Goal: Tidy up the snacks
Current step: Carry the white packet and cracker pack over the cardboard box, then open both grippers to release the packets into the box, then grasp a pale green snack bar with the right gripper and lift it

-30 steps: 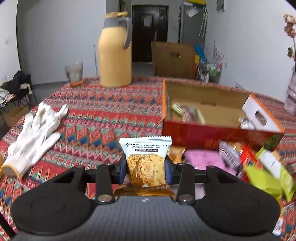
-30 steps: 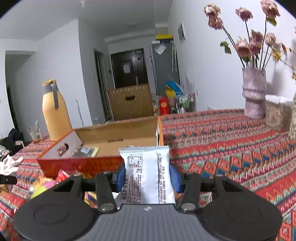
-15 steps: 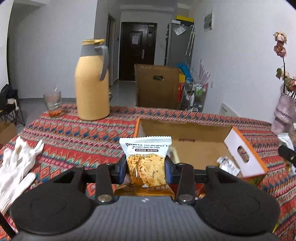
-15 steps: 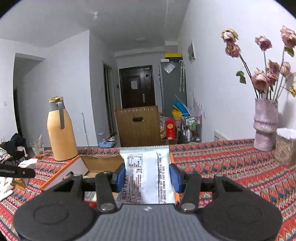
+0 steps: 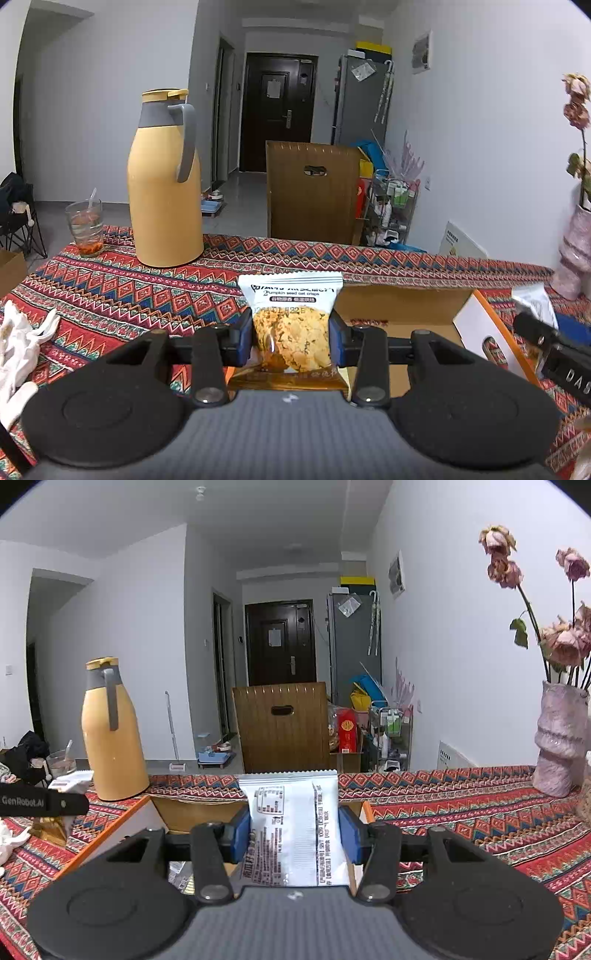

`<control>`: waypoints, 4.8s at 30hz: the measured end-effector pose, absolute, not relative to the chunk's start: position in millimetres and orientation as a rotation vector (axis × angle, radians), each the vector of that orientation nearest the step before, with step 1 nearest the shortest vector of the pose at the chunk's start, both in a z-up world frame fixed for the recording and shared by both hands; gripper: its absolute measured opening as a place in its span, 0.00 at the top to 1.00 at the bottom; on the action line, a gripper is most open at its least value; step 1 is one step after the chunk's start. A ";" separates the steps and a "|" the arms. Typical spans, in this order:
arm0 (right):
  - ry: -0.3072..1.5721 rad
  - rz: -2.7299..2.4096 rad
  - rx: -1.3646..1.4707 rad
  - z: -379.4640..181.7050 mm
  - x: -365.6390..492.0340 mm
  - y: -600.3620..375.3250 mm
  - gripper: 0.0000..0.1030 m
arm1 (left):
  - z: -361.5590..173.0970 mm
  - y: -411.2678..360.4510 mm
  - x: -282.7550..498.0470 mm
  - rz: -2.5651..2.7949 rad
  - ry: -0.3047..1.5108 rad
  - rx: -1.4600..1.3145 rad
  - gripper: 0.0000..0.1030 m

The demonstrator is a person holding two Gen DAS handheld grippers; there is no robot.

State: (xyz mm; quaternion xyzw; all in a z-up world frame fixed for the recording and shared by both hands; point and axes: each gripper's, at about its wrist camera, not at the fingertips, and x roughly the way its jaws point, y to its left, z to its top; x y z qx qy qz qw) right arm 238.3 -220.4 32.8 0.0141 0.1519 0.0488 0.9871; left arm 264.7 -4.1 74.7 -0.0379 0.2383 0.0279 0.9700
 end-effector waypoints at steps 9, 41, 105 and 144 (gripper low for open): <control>0.365 0.123 0.026 3.0 257.0 -215.5 0.53 | 38.6 -9.7 282.1 0.038 0.501 -0.028 0.61; 0.375 0.099 0.073 -2.0 246.7 -219.5 0.00 | 37.5 -3.9 262.6 0.066 0.423 -0.086 0.00; 0.654 0.140 -0.071 -40.8 152.9 -235.0 0.36 | -12.0 74.1 130.4 0.122 0.549 -0.145 0.00; 0.396 0.092 0.163 -43.2 105.4 -259.1 0.63 | -21.0 31.4 138.9 0.010 0.792 -0.088 0.00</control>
